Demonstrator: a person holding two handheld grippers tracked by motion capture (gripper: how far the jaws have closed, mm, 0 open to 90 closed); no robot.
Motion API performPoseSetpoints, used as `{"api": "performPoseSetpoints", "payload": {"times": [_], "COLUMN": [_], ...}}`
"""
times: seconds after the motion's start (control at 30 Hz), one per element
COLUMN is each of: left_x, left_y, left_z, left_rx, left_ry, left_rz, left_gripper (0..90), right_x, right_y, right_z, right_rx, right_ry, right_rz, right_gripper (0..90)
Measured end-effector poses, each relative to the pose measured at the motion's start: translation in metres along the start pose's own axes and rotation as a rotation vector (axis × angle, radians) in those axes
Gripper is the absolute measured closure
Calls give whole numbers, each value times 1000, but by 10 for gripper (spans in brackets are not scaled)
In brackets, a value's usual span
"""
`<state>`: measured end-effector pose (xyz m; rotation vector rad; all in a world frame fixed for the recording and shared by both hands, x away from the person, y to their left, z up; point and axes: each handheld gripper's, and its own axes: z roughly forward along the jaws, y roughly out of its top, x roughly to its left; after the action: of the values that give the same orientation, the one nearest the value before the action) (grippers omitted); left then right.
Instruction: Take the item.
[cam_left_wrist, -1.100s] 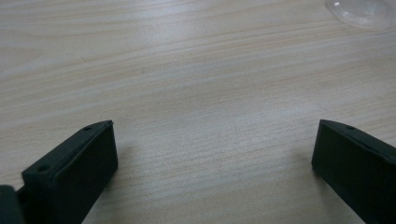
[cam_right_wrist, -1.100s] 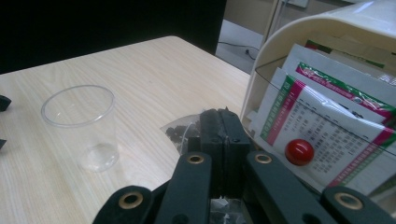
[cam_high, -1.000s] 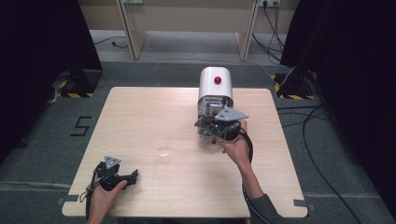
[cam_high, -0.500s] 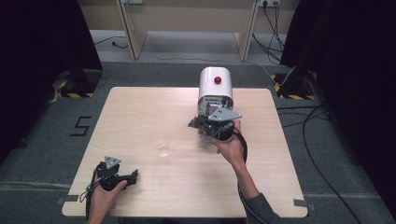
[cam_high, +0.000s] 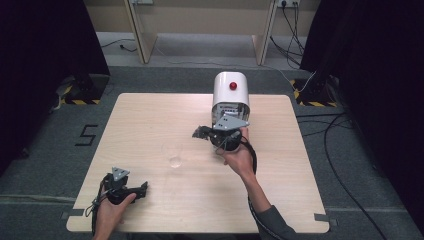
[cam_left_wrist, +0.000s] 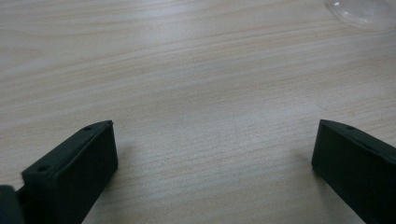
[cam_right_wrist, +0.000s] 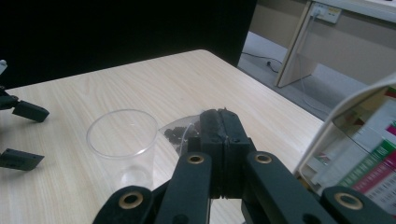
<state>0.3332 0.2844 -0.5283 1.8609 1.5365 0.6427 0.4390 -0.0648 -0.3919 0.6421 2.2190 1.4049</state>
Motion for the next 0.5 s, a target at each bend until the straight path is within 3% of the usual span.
{"api": "performPoseSetpoints", "payload": {"times": [0.5], "left_x": [0], "left_y": [0], "left_z": [0], "left_rx": [0], "left_ry": [0], "left_rz": [0], "left_gripper": [0], "right_x": [14], "right_y": [9], "right_z": [15], "right_rx": [1], "right_ry": [35], "right_rz": [-20], "right_gripper": [900]}}
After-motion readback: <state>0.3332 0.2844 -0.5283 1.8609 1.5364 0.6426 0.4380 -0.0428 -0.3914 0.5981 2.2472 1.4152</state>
